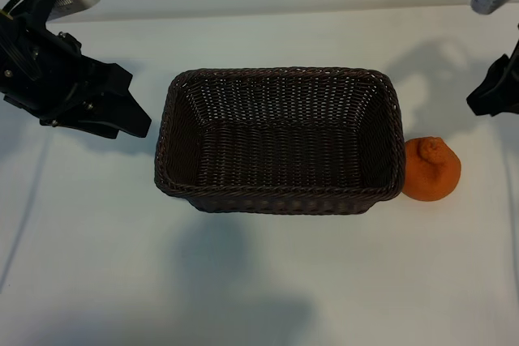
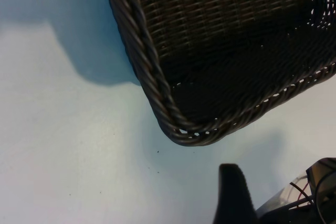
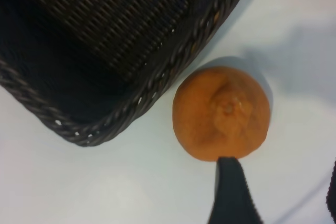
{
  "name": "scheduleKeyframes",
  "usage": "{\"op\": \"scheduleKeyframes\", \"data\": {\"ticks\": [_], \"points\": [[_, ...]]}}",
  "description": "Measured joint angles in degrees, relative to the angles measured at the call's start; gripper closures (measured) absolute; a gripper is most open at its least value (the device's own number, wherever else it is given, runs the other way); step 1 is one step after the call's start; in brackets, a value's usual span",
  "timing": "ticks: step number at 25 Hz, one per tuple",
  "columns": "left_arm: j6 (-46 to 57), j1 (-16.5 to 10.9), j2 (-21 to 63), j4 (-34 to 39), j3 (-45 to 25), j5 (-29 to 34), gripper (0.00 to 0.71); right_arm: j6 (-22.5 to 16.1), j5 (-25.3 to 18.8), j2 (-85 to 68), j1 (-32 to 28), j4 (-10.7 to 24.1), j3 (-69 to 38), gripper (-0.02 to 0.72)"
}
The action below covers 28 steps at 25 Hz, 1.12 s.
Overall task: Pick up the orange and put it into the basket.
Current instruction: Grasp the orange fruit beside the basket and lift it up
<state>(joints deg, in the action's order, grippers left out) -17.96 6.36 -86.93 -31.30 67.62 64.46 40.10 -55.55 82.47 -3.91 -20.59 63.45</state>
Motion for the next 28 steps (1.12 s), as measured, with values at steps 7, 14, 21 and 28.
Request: {"op": "scheduleKeyframes", "data": {"ticks": [7, 14, 21, 28], "points": [[0.00, 0.00, 0.00, 0.00, 0.00, -0.35, 0.222, 3.80, 4.15, 0.00, 0.00, -1.49, -3.21, 0.270], [0.00, 0.00, 0.00, 0.00, 0.00, -0.45, 0.222, 4.12, 4.62, 1.81, 0.00, -2.81, -3.42, 0.270], [0.00, 0.00, 0.00, 0.00, 0.00, -0.45, 0.222, 4.12, 4.62, 8.93, 0.00, -3.19, -3.42, 0.270], [0.05, 0.00, 0.00, 0.00, 0.00, -0.46, 0.222, 4.12, 5.97, 13.63, 0.00, -5.66, -3.42, 0.270]]}}
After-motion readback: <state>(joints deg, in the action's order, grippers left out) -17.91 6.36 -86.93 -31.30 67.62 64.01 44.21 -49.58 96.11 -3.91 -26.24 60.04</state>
